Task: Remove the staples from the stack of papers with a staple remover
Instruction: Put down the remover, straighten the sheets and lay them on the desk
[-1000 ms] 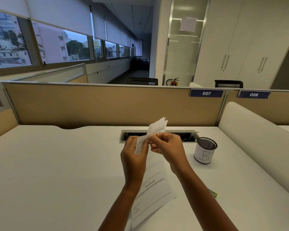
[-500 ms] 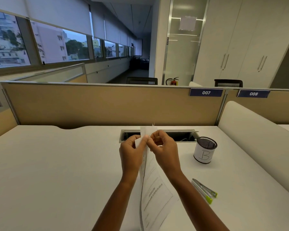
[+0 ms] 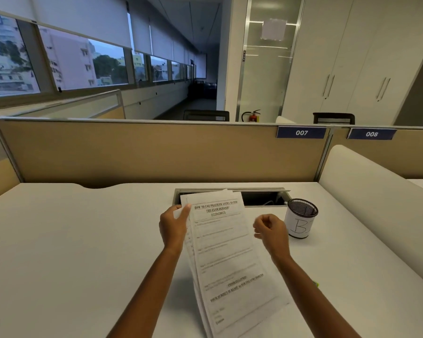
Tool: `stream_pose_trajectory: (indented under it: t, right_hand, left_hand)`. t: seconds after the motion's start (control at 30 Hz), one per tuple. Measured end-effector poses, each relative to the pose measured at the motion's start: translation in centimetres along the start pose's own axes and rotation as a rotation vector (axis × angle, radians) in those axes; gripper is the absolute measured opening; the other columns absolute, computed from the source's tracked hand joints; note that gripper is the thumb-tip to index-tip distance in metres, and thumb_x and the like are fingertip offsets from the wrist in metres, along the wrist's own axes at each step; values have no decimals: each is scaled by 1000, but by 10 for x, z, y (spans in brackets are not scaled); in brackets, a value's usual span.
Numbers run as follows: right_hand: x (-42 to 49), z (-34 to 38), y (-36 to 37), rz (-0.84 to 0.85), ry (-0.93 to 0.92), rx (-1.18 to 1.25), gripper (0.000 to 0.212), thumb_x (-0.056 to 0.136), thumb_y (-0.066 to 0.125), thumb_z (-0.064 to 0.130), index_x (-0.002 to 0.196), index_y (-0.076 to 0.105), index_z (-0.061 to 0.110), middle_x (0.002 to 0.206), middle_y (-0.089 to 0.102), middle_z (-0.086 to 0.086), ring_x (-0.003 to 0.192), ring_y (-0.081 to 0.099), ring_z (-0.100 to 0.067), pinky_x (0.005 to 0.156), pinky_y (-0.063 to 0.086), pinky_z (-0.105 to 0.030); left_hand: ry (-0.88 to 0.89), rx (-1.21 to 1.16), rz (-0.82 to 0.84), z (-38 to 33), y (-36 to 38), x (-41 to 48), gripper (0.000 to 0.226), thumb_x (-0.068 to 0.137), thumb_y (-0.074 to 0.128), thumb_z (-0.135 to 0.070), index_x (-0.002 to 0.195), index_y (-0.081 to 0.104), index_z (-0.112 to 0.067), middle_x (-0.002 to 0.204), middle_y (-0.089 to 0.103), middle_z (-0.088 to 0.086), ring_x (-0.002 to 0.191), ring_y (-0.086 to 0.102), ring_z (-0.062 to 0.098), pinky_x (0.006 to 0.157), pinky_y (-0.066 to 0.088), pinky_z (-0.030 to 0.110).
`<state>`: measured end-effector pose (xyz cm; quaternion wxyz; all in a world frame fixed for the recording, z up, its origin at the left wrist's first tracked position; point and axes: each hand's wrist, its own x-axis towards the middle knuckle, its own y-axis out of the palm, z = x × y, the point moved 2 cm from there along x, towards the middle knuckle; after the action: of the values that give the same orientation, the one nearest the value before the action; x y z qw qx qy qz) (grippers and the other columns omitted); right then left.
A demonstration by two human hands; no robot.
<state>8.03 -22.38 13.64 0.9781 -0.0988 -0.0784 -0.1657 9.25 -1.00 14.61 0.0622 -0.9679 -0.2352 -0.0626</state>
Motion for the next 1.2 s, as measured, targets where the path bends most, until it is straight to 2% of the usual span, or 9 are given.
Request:
stream_pose_trajectory:
  t: [0.1,0.23,0.4,0.57,0.7,0.93,1.0,1.1,1.2]
  right_hand:
    - [23,-27,-24,-71,84,-84,11,84,51,-1,75,58,0,73,59,-14,58,53,-17,44,49,-15]
    - [54,-54,-54,-174,179,-134,15,80,50,-4,68,57,-2,61,55,-10,52,50,-17,40,48,-11]
    - [93,-68,-82,-303,228,-256,18,78,49,0,64,60,-3,63,57,-16,62,55,-27,74,52,-45]
    - [126,-73,-103,-414,205,-376,21,81,49,4,66,61,-4,70,61,-27,76,63,-41,77,50,-42]
    - [144,-78,-110,-436,231,-415,23,81,51,3,82,67,-12,72,62,-29,73,56,-32,69,41,-33]
    - [135,-71,-107,-471,172,-376,22,82,61,15,86,66,-5,90,67,-27,91,60,-39,81,46,-39]
    - [121,-68,-95,-413,104,-324,22,84,60,19,83,64,-3,84,66,-23,87,61,-36,75,46,-35]
    - [92,-67,-65,-140,23,-224,24,86,59,20,90,64,-3,80,64,-12,73,61,-27,61,47,-20]
    - [63,-75,-41,121,66,-237,43,82,64,23,119,53,7,104,57,-3,97,56,-20,85,46,-30]
  left_hand:
    - [-13,83,-4,17,3,14,32,83,57,-24,96,59,5,99,66,24,85,63,40,78,53,44]
    - [-28,141,-27,38,8,25,28,83,57,-19,96,59,5,102,66,24,87,62,37,75,50,36]
    - [-30,197,-41,62,14,35,28,83,58,-17,96,60,8,99,66,27,86,62,40,72,47,36]
    - [-2,214,-50,79,22,36,26,83,58,-16,93,60,8,98,67,27,76,58,31,67,44,32]
    - [20,215,-42,86,30,39,25,82,58,-16,95,60,6,99,67,26,77,58,29,66,43,29]
    - [64,162,-6,79,31,35,22,83,57,-16,93,60,3,96,68,21,74,57,23,67,45,23]
    - [82,121,26,73,30,33,19,83,56,-18,91,60,0,92,67,16,72,59,25,61,47,21]
    - [150,19,63,57,26,28,4,83,56,-15,83,59,-12,78,65,4,68,60,20,50,50,10]
    - [203,-95,127,37,18,20,6,83,55,-14,80,58,-18,77,64,-1,71,62,12,52,51,8]
